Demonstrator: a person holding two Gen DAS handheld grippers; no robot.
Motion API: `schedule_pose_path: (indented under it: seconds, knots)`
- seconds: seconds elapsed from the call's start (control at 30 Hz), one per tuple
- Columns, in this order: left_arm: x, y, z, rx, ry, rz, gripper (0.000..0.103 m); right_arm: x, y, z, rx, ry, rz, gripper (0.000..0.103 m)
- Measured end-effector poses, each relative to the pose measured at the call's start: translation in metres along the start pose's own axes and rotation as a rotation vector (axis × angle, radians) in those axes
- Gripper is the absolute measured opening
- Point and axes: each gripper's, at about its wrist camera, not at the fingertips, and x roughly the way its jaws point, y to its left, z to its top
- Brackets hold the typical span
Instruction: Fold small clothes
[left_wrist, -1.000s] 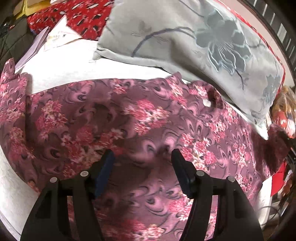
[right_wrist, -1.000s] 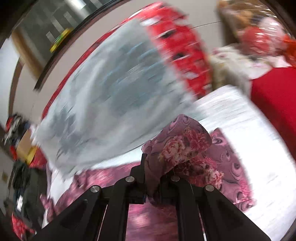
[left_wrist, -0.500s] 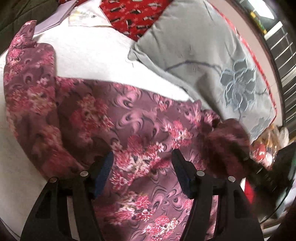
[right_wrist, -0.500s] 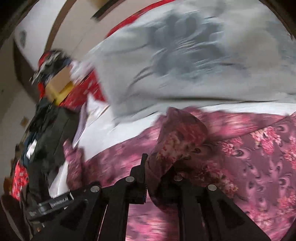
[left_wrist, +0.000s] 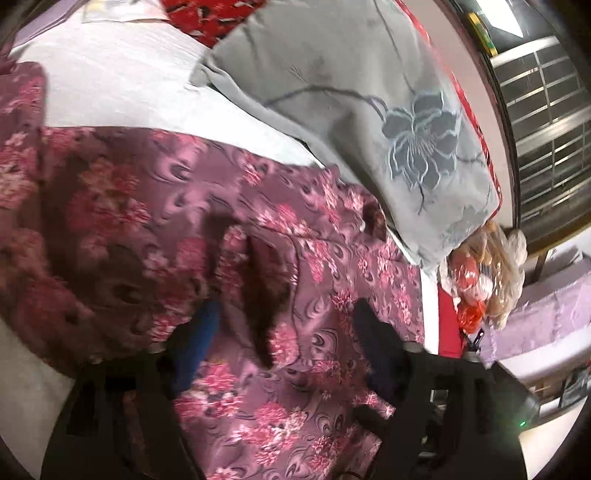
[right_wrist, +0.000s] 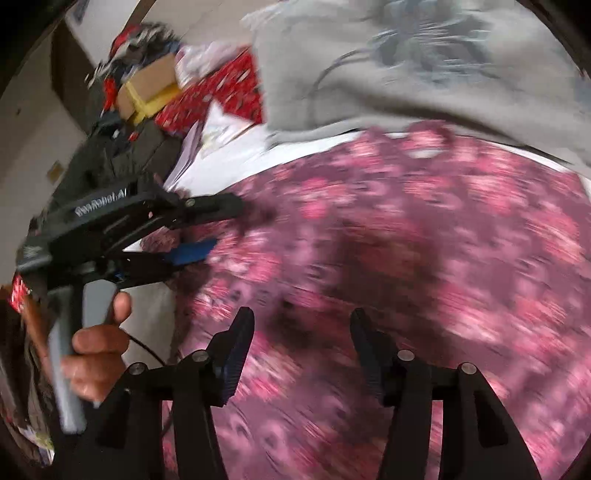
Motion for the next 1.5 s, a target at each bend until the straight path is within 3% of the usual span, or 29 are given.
schedule_pose_path:
  seconds: [0.1, 0.17, 0.2, 0.23, 0.33, 0.43, 0.57, 0.6, 0.67, 0.73, 0.8, 0.83, 0.9, 1.0, 1.07, 1.13, 1.23, 1.27, 1.37, 1.47, 1.5]
  knots:
    - [0.012, -0.007, -0.002, -0.007, -0.013, 0.041, 0.081, -0.032, -0.044, 0.0, 0.119, -0.058, -0.058, 0.057]
    - [0.015, -0.009, -0.003, -0.021, -0.054, 0.063, 0.048, -0.049, -0.072, -0.002, 0.199, -0.097, -0.102, 0.057]
    - [0.015, -0.011, -0.002, -0.012, -0.06, 0.078, 0.007, -0.057, -0.088, -0.002, 0.246, -0.116, -0.128, 0.058]
    - [0.013, -0.012, -0.002, -0.005, -0.074, 0.098, 0.005, -0.068, -0.109, -0.004, 0.302, -0.138, -0.157, 0.059]
    - [-0.015, -0.007, 0.0, -0.018, -0.189, 0.107, 0.005, -0.087, -0.154, -0.004, 0.418, -0.201, -0.232, 0.061]
    - [-0.033, 0.001, 0.004, -0.029, -0.248, 0.153, 0.005, -0.088, -0.192, 0.0, 0.524, -0.223, -0.244, 0.063]
    - [-0.022, 0.018, 0.008, -0.075, -0.194, 0.152, 0.005, -0.053, -0.215, 0.008, 0.6, -0.176, -0.184, 0.062]
    - [-0.02, 0.02, 0.008, -0.077, -0.18, 0.161, 0.005, -0.045, -0.214, 0.01, 0.588, -0.157, -0.155, 0.059]
    - [-0.016, 0.021, 0.008, -0.079, -0.17, 0.165, 0.005, -0.033, -0.199, 0.019, 0.497, -0.13, -0.137, 0.006]
    - [-0.016, 0.021, 0.009, -0.077, -0.17, 0.167, 0.005, -0.045, -0.187, 0.023, 0.443, -0.208, -0.169, 0.005]
    - [-0.012, 0.021, 0.008, -0.067, -0.156, 0.231, 0.009, -0.057, -0.189, 0.02, 0.453, -0.276, -0.194, 0.005]
    - [-0.008, 0.023, 0.008, -0.061, -0.136, 0.272, 0.011, -0.053, -0.195, 0.017, 0.461, -0.248, -0.226, 0.005]
    - [-0.007, 0.032, 0.009, -0.099, -0.111, 0.294, 0.011, -0.034, -0.207, 0.011, 0.472, -0.093, -0.285, 0.006]
    - [-0.034, 0.037, 0.012, -0.153, -0.197, 0.198, 0.011, -0.054, -0.184, 0.018, 0.415, -0.182, -0.33, 0.013]
    - [-0.046, 0.028, 0.011, -0.115, -0.248, 0.186, 0.017, -0.059, -0.161, 0.029, 0.354, -0.233, -0.28, 0.014]
    - [-0.034, 0.015, 0.009, -0.05, -0.21, 0.205, 0.036, -0.05, -0.133, 0.04, 0.279, -0.217, -0.245, 0.018]
    - [0.01, 0.016, 0.005, -0.03, -0.062, 0.336, 0.036, -0.026, -0.09, 0.046, 0.169, -0.165, -0.202, 0.019]
    - [0.016, 0.021, 0.004, -0.049, -0.043, 0.333, 0.036, -0.018, -0.08, 0.049, 0.145, -0.148, -0.186, 0.019]
    - [-0.005, 0.027, 0.007, -0.106, -0.081, 0.248, 0.036, 0.017, -0.042, 0.055, 0.099, -0.095, -0.099, 0.019]
    - [-0.051, 0.039, 0.012, -0.154, -0.178, 0.183, 0.037, 0.046, -0.008, 0.059, 0.083, -0.058, -0.001, 0.019]
    - [-0.068, 0.045, 0.016, -0.166, -0.207, 0.179, 0.044, 0.056, 0.005, 0.062, 0.077, -0.049, 0.033, 0.019]
